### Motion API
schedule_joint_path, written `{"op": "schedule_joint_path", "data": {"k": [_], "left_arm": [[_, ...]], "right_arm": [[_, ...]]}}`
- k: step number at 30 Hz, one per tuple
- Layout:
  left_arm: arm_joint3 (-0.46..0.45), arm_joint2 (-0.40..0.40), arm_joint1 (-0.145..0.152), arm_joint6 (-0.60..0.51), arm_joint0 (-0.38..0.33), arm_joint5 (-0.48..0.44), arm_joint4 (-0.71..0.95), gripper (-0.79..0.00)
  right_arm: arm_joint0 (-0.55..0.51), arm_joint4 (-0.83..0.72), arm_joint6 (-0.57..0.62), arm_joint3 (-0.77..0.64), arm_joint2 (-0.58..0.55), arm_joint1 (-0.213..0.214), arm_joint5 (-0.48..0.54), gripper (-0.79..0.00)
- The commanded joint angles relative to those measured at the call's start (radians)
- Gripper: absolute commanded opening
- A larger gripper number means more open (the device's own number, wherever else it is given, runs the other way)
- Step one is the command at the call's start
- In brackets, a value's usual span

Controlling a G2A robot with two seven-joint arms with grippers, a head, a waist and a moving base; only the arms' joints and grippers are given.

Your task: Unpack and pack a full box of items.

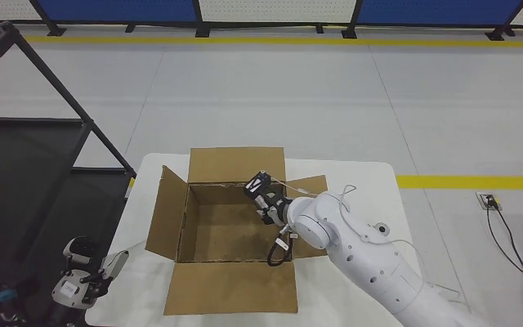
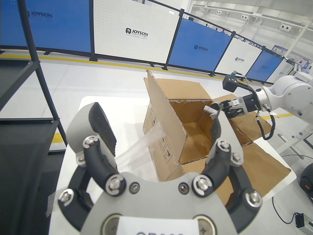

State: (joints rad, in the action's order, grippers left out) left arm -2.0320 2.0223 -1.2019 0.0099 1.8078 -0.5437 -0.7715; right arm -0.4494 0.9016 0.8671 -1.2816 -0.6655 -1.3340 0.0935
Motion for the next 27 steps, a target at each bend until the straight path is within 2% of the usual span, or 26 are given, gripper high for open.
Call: {"op": "schedule_joint_path", "data": {"k": [1,4,8,18,23,27], "left_arm": [[0.0,0.0,0.0,0.0,0.0,0.0,0.0,0.0],[0.0,0.0,0.0,0.0,0.0,0.0,0.0,0.0],[0.0,0.0,0.0,0.0,0.0,0.0,0.0,0.0],[0.0,0.0,0.0,0.0,0.0,0.0,0.0,0.0],[0.0,0.0,0.0,0.0,0.0,0.0,0.0,0.0],[0.0,0.0,0.0,0.0,0.0,0.0,0.0,0.0]], "right_arm": [[0.002,-0.015,-0.015,0.028,-0.003,-0.004,0.02,-0.785],[0.037,-0.035,0.002,0.085,0.029,-0.028,0.057,-0.785],[0.106,-0.062,0.031,0.185,0.107,-0.083,0.097,-0.785],[0.254,-0.105,0.101,0.51,0.306,-0.288,0.133,-0.785],[0.287,-0.118,0.084,0.68,0.351,-0.381,0.176,-0.785],[0.3,-0.125,0.07,0.787,0.367,-0.44,0.203,-0.785]]}}
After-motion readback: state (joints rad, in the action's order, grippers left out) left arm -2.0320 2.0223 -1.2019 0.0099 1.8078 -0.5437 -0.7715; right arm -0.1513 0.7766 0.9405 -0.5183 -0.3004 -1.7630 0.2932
